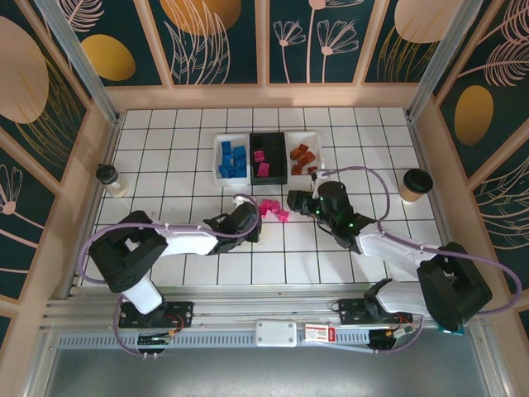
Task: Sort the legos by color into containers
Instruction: Pick up the lego from the center of the table, then place the lego in the container, then pick up the lego from the center of the table.
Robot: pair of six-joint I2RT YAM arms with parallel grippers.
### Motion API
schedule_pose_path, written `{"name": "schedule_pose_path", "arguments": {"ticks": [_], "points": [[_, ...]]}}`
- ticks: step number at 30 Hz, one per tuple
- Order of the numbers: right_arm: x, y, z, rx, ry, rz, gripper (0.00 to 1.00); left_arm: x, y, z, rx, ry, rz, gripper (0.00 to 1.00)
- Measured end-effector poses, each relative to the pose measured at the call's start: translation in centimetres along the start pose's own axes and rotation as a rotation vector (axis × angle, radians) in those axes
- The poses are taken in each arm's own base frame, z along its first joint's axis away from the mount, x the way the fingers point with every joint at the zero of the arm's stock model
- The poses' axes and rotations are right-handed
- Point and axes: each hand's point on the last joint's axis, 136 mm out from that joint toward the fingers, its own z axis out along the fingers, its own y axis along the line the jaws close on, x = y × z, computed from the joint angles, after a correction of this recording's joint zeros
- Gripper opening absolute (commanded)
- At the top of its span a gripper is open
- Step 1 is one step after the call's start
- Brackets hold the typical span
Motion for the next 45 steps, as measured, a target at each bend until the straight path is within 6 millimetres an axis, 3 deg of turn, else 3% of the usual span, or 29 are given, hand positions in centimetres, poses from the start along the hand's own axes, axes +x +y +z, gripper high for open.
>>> {"name": "schedule_pose_path", "arguments": {"ticks": [6, 9, 11, 15, 20, 25, 31, 36, 40, 45], "points": [[-0.3, -0.8, -0.9, 0.009, -0.027, 0.011, 0.64, -3.1, -1.1, -2.7, 0.035, -0.071, -0.014, 0.09], [0.0, -1.1, -1.1, 0.013, -0.023, 0.015, 0.64, -6.8, -2.3, -3.4, 0.051, -0.130, -0.026, 0.09], [0.3, -1.3, -1.1, 0.017, -0.019, 0.015, 0.64, -10.5, -2.8, -3.8, 0.059, -0.187, -0.046, 0.08], [0.5, -1.4, -1.1, 0.019, -0.014, 0.018, 0.64, -17.1, -3.1, -2.8, 0.049, -0.281, -0.084, 0.08], [0.8, -1.5, -1.5, 0.017, -0.016, 0.030, 0.64, -21.7, -2.2, 1.0, -0.016, -0.315, -0.091, 0.09], [0.8, -1.6, -1.9, 0.011, -0.025, 0.038, 0.65, -23.6, -0.5, 4.8, -0.085, -0.300, -0.097, 0.15], [0.4, -1.4, -2.4, 0.002, -0.042, 0.038, 0.66, -24.8, 0.7, 6.4, -0.131, -0.291, -0.091, 0.55], [0.2, -1.3, -2.6, -0.002, -0.046, 0.038, 0.67, -24.9, 0.4, 6.2, -0.119, -0.286, -0.088, 0.76], [0.8, -1.1, -2.6, -0.013, -0.018, 0.036, 0.67, -25.0, -0.2, 4.1, -0.071, -0.289, -0.097, 0.87], [2.5, -0.6, -1.3, -0.040, 0.067, 0.010, 0.67, -25.9, -1.5, -3.0, 0.060, -0.370, -0.138, 0.99]]}}
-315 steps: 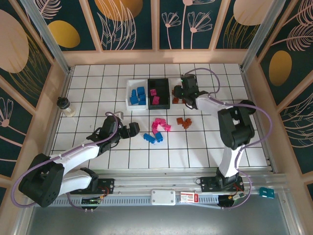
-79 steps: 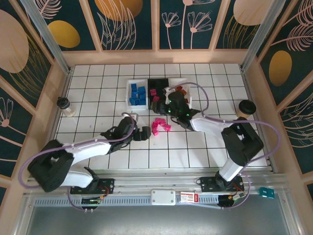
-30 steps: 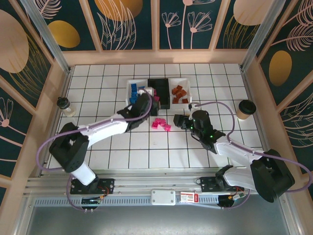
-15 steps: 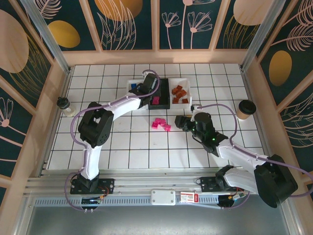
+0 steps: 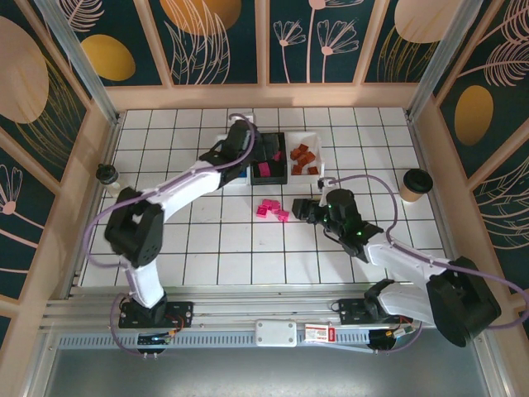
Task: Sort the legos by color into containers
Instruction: Pick up the lego from the center of the table.
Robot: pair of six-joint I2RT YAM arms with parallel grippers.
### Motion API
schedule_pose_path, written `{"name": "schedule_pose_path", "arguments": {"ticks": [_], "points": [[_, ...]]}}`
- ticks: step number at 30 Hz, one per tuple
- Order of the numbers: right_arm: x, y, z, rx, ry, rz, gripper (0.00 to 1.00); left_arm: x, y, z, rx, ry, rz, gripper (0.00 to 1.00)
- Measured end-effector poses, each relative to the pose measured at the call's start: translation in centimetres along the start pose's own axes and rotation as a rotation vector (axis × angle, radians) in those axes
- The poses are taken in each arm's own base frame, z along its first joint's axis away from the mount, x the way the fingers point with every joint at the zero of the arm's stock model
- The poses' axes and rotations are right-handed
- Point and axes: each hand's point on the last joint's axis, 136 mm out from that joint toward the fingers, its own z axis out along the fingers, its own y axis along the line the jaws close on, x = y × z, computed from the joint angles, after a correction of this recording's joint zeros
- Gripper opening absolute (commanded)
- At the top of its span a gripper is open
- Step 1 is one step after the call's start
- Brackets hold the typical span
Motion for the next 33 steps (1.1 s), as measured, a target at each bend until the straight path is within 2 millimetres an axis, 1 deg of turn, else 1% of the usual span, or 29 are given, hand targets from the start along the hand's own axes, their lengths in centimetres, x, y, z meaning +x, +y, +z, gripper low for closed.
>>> {"name": "schedule_pose_path", "arguments": {"ticks": [1, 3, 5, 7, 9, 12, 14, 18, 20, 23, 27, 31, 33], "points": [[0.5, 0.1, 0.4, -0.001, 0.025, -0.010, 0.67, -0.4, -0.2, -1.2, 0.021, -0.016, -0.014, 0.99], [1.8, 0.7, 1.5, -0.003, 0.087, -0.041, 0.67, -0.9, -0.5, -4.2, 0.075, -0.050, -0.042, 0.98], [3.1, 1.3, 2.5, -0.003, 0.144, -0.075, 0.67, -0.5, -0.2, -6.2, 0.107, -0.064, -0.063, 0.99], [4.2, 1.8, 3.4, -0.002, 0.189, -0.105, 0.67, 0.9, 0.7, -7.5, 0.113, -0.057, -0.076, 0.99], [5.1, 2.0, 4.3, 0.007, 0.229, -0.131, 0.67, 3.3, 2.2, -8.4, 0.100, -0.027, -0.088, 0.99], [6.1, 1.5, 5.4, 0.041, 0.271, -0.150, 0.67, 7.0, 4.5, -9.2, 0.065, 0.034, -0.101, 0.99], [6.5, 0.9, 6.0, 0.068, 0.290, -0.159, 0.66, 9.0, 5.8, -9.8, 0.047, 0.063, -0.111, 0.99], [7.5, 0.1, 6.9, 0.103, 0.324, -0.176, 0.63, 11.5, 7.4, -11.1, 0.036, 0.090, -0.139, 0.99], [7.8, -0.2, 7.3, 0.110, 0.334, -0.184, 0.61, 12.3, 8.0, -11.5, 0.029, 0.098, -0.149, 0.99], [7.8, -0.1, 7.4, 0.106, 0.330, -0.194, 0.57, 13.7, 9.0, -11.8, 0.012, 0.115, -0.162, 0.99], [7.7, -0.1, 7.8, 0.097, 0.325, -0.210, 0.44, 15.3, 10.3, -11.9, -0.024, 0.136, -0.168, 0.99], [7.5, 0.7, 8.1, 0.053, 0.314, -0.222, 0.29, 15.7, 10.6, -11.8, -0.036, 0.141, -0.173, 0.99], [7.5, 0.9, 8.1, 0.041, 0.316, -0.223, 0.24, 15.8, 10.7, -11.8, -0.038, 0.143, -0.172, 0.99]]}}
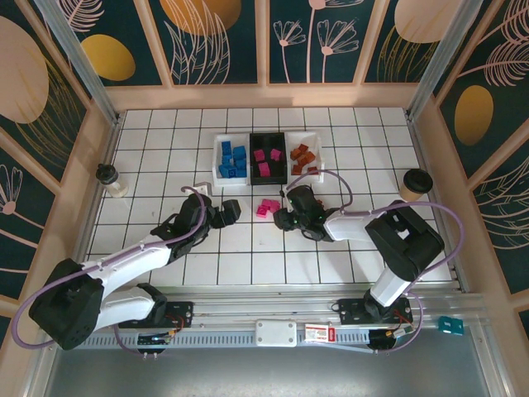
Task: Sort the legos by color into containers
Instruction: Pick up the lego from the center of the table, then place the lego in the container.
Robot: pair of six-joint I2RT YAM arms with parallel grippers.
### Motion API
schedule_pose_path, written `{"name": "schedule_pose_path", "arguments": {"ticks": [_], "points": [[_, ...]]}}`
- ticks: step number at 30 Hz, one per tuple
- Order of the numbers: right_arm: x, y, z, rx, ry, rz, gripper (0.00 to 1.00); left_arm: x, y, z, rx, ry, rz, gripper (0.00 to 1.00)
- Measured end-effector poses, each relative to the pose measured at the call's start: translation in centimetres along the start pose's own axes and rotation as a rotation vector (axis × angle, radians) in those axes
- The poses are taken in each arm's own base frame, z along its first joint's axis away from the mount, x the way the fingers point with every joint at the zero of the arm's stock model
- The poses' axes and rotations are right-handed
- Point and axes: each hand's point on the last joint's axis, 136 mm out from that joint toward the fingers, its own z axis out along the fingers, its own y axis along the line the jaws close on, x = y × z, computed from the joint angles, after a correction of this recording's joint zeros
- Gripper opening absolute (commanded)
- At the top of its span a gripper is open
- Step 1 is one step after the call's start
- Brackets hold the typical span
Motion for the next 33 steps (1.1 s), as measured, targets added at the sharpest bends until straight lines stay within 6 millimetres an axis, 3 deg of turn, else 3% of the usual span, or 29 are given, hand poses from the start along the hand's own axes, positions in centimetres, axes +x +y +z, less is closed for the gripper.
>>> {"name": "schedule_pose_path", "arguments": {"ticks": [6, 9, 13, 17, 20, 23, 26, 29, 33], "points": [[0.3, 0.4, -1.2, -0.029, -0.004, 0.000, 0.18, 0.1, -0.1, 0.3, 0.003, 0.000, 0.000, 0.99], [-1.2, 1.3, -3.2, -0.062, -0.053, -0.002, 0.18, 0.2, 0.0, 0.6, 0.002, 0.003, 0.004, 0.99], [-5.2, 3.0, -6.0, -0.112, -0.166, -0.008, 0.18, 0.4, 0.0, 0.9, 0.001, 0.011, 0.013, 0.99], [-10.7, 4.1, -6.9, -0.129, -0.262, -0.001, 0.18, 1.0, 0.1, 1.2, 0.004, 0.033, 0.030, 0.99], [-14.6, 3.9, -5.7, -0.109, -0.308, 0.019, 0.18, 1.3, 0.0, 1.3, 0.008, 0.049, 0.045, 0.99], [-17.4, 2.5, -3.1, -0.070, -0.318, 0.065, 0.20, 1.7, 0.0, 1.5, 0.014, 0.066, 0.056, 0.99], [-18.7, 0.6, 0.1, -0.030, -0.302, 0.114, 0.27, 2.1, 0.2, 1.7, 0.010, 0.083, 0.068, 0.99], [-19.3, -0.7, 2.5, -0.007, -0.279, 0.151, 0.47, 2.6, 0.3, 2.0, 0.006, 0.100, 0.081, 0.99], [-20.5, -0.9, 3.9, 0.002, -0.282, 0.174, 0.58, 3.0, 0.1, 2.3, 0.011, 0.120, 0.106, 0.99]]}}
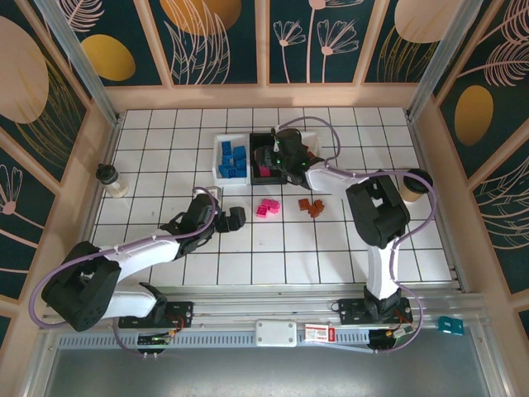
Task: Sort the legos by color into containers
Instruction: Place the lego in the container, then pick up the lego from the center of the table.
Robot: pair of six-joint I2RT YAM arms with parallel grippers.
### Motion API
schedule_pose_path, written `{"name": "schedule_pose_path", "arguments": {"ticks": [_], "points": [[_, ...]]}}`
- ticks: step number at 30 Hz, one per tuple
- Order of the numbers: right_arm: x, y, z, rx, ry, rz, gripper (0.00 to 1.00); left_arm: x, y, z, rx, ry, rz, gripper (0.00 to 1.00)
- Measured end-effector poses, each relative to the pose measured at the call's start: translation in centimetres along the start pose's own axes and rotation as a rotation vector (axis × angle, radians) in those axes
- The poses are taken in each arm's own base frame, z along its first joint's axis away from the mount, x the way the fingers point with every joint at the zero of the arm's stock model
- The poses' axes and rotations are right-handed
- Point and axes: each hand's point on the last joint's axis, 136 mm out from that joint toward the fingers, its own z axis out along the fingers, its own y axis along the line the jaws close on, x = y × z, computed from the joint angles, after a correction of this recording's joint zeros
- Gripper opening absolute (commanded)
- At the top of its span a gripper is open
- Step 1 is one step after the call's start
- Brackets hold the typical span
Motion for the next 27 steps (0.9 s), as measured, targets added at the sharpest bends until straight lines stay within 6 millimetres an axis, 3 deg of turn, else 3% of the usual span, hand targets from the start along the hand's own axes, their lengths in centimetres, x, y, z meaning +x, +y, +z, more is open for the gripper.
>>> {"name": "schedule_pose_path", "arguments": {"ticks": [3, 6, 10, 13, 20, 24, 27], "points": [[-0.6, 0.3, -0.3, -0.005, -0.014, 0.010, 0.60, -0.1, -0.8, 0.5, 0.009, 0.009, 0.031, 0.99], [-0.6, 0.3, -1.4, -0.010, -0.028, 0.013, 0.60, -0.5, -2.9, 1.2, 0.031, 0.015, 0.089, 0.97], [0.6, -0.2, -4.5, -0.014, -0.034, 0.024, 0.61, -0.5, -6.4, 2.6, 0.058, 0.025, 0.183, 0.90], [1.7, -0.6, -7.2, -0.020, -0.044, 0.035, 0.61, -0.1, -7.9, 4.0, 0.058, 0.044, 0.239, 0.85], [3.3, -1.4, -11.8, -0.028, -0.076, 0.052, 0.62, 1.5, -7.2, 7.3, -0.033, 0.106, 0.322, 0.72], [3.6, -1.6, -13.5, -0.035, -0.096, 0.062, 0.62, 2.8, -5.9, 8.5, -0.087, 0.143, 0.356, 0.65], [3.2, -1.3, -14.3, -0.046, -0.117, 0.062, 0.62, 2.4, -6.0, 8.8, -0.102, 0.130, 0.367, 0.62]]}}
